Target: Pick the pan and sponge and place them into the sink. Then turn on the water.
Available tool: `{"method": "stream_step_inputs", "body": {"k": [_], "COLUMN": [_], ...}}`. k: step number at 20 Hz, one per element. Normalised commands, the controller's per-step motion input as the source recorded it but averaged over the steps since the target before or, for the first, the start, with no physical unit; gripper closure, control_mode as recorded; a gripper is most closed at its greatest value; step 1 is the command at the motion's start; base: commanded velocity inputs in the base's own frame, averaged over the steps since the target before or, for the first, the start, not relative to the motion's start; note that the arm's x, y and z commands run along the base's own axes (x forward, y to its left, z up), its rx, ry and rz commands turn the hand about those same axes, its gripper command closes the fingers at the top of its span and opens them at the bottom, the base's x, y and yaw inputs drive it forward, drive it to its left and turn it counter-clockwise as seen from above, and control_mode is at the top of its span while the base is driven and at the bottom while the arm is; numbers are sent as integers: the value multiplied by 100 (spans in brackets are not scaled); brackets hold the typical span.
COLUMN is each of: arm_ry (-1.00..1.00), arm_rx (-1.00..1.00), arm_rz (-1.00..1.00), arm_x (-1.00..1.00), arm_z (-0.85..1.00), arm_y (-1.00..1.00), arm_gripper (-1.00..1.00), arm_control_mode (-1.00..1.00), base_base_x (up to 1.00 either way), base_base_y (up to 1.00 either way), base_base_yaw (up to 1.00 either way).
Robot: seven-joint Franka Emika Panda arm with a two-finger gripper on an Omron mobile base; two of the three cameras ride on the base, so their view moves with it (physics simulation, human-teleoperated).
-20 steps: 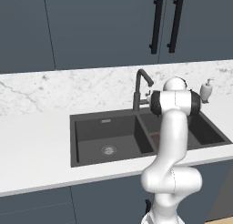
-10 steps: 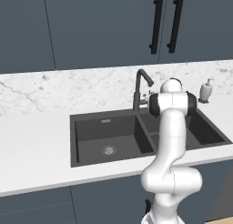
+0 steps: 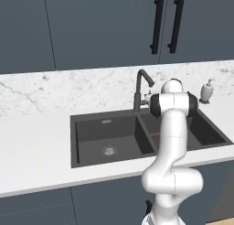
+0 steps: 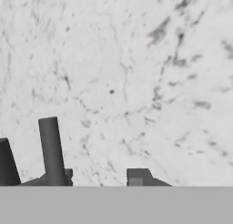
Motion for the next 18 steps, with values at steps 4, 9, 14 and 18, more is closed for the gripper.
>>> {"method": "stream_step_inputs", "body": {"k": [4, 9, 14, 18], "arm_ry": [0, 4, 12, 12], "arm_rx": [5, 11, 12, 11], "arm_rz": [-7, -12, -13, -12], "arm_x": [0, 0, 0, 0], "arm_z": [0, 8, 2, 0], "arm_y": [-42, -76, -86, -93], "arm_gripper": [100, 100, 100, 100], "arm_control_mode": [-100, -100, -100, -100], "base_base_x": [0, 0, 0, 0], "base_base_y": [0, 0, 0, 0], "base_base_yaw": [0, 0, 0, 0]}}
